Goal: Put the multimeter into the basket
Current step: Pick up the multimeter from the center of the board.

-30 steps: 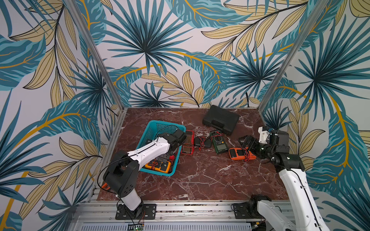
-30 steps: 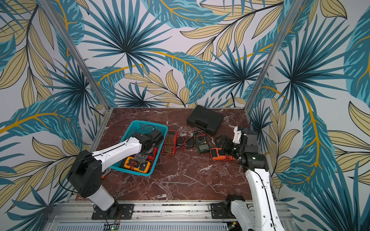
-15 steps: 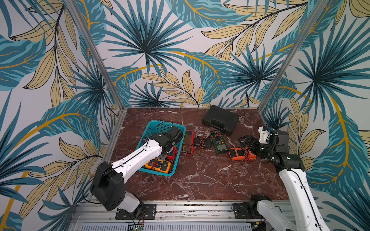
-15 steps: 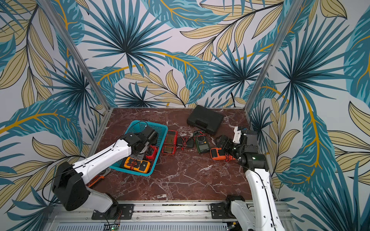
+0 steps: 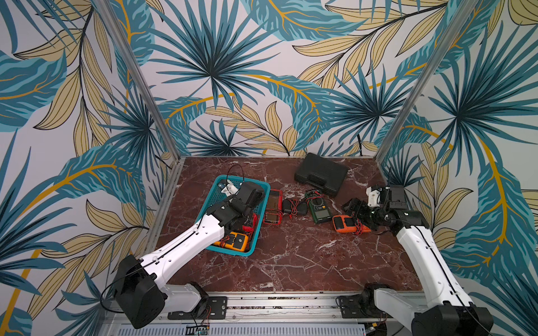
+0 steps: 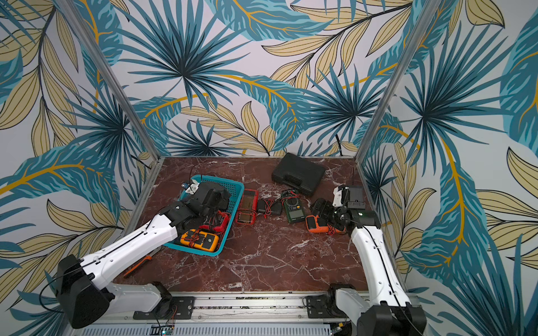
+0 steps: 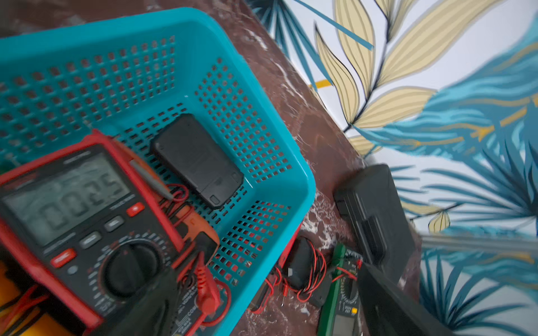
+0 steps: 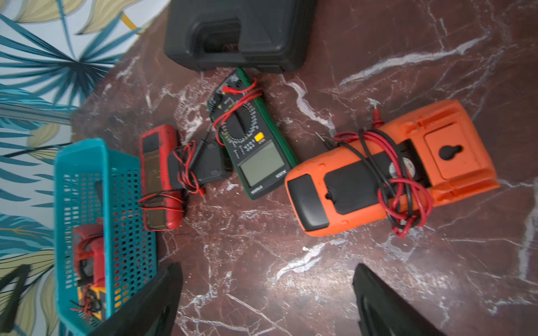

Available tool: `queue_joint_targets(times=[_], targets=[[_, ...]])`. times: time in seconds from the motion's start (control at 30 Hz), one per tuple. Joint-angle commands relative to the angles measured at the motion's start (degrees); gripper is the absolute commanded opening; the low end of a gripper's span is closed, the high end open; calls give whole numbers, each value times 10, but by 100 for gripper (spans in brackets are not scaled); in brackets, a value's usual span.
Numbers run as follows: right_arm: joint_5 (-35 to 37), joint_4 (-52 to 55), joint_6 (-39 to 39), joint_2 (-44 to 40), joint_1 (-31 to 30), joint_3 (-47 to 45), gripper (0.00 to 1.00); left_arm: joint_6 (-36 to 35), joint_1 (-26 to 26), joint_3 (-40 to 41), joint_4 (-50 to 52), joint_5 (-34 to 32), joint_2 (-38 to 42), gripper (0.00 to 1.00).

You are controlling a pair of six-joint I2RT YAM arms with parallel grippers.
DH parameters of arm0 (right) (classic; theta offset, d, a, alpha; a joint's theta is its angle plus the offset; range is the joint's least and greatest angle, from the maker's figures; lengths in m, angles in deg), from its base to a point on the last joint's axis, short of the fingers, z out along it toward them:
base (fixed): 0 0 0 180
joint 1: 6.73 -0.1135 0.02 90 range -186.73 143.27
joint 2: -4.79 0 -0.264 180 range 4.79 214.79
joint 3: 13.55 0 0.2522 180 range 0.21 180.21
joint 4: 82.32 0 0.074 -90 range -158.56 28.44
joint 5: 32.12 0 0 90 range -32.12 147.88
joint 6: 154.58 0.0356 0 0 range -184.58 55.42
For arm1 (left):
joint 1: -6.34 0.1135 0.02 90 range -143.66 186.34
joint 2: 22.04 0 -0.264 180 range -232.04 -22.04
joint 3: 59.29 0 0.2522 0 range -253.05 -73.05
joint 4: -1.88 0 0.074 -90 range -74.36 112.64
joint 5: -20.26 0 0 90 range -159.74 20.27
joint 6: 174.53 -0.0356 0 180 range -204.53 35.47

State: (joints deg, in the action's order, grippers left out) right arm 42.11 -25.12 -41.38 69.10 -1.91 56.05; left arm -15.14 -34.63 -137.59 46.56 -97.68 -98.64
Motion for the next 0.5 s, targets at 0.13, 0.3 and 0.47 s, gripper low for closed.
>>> queue_joint_targets(times=[0.13,0.3,0.47], targets=[[147,31,-39,97,1,56,92,-253,-55,-36,-97,61,-47,100],[214,49,-33,195,27,142,92,-342,-60,-6,-185,164,-51,100],[211,58,-34,310,65,225,93,-382,-60,23,-255,227,-60,100]])
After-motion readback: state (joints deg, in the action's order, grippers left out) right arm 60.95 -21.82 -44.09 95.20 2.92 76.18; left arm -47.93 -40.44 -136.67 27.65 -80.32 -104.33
